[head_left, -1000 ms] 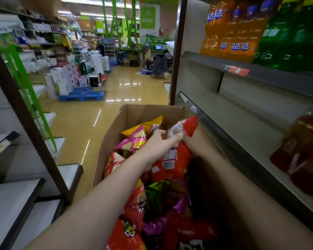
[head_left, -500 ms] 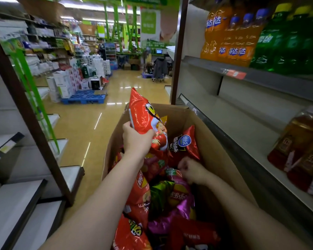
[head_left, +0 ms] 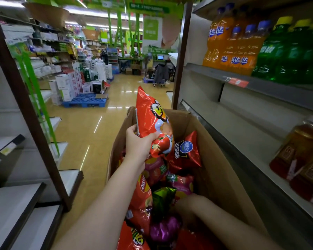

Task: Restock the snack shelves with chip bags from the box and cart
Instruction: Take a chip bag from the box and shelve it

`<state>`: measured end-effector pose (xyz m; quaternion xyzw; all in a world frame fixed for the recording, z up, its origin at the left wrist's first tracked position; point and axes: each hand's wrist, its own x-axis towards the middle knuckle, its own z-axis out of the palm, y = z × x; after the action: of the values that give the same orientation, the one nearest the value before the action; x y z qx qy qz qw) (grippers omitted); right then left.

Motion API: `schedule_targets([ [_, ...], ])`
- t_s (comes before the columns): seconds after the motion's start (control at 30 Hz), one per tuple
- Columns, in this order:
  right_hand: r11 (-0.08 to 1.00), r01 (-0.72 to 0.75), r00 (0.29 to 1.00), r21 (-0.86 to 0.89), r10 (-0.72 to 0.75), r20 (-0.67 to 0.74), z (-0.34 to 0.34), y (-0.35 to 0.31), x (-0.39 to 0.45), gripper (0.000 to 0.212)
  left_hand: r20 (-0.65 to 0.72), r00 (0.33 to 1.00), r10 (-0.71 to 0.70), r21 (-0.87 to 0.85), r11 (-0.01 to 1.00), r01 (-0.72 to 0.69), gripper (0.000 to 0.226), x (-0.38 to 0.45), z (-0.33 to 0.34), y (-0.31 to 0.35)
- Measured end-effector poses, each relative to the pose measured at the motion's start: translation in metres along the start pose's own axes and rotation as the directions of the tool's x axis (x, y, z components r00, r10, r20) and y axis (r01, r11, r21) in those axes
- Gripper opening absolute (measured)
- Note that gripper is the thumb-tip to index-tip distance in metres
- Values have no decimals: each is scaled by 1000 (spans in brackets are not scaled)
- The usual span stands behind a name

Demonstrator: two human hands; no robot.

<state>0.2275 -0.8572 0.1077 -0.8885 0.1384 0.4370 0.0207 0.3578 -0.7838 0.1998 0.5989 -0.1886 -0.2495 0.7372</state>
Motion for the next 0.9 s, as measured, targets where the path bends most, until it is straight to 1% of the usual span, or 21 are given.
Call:
schedule_targets([
  [0.07,1000,-26,996,1,26,-80,-12,4,-16,71,30,999,39,-4,999,-39,75,-1,1,-1],
  [0.13,996,-83,983,26,86,-160,-20,11,-29,75,45,998,53,-62,997,-50,73,-1,1,-1],
  [0.2,985,-146,956,88,163,-245,-22,20,-38,81,56,996,64,-141,988,-55,68,0,0,0],
  [0.27,970,-191,931,153,228,-284,-22,28,-44,86,76,992,105,-228,970,-85,67,1,0,3],
  [0.33,956,-218,918,196,269,-291,-20,35,-49,86,77,987,143,-320,941,-111,64,0,0,6],
  [0.43,935,-237,893,263,316,-321,-18,41,-58,76,51,988,148,-473,875,-106,56,-4,-2,12],
  [0.5,910,-245,865,334,361,-348,-16,48,-66,60,29,989,143,-549,829,-103,58,-4,-7,14],
  [0.53,891,-244,845,384,390,-367,-15,52,-72,52,26,990,142,-571,815,-102,55,-4,-9,15],
  [0.6,829,-202,808,521,442,-390,-11,64,-83,50,26,991,129,-592,801,-89,45,-5,-13,16],
  [0.67,737,-117,775,666,487,-403,-7,73,-92,50,32,994,102,-603,796,-63,48,-7,-15,17],
  [0.73,685,-87,727,723,540,-424,-3,77,-99,52,45,994,97,-612,790,-49,58,-9,-14,17],
  [0.8,679,-103,656,727,596,-464,0,78,-102,60,51,995,91,-611,791,-41,61,-11,-12,18],
  [0.87,659,-110,526,744,674,-519,-1,78,-106,76,49,996,78,-613,790,-32,57,-14,-9,19],
  [0.9,644,-82,441,761,708,-552,-2,77,-109,86,51,996,80,-610,792,-32,58,-17,-8,20],
])
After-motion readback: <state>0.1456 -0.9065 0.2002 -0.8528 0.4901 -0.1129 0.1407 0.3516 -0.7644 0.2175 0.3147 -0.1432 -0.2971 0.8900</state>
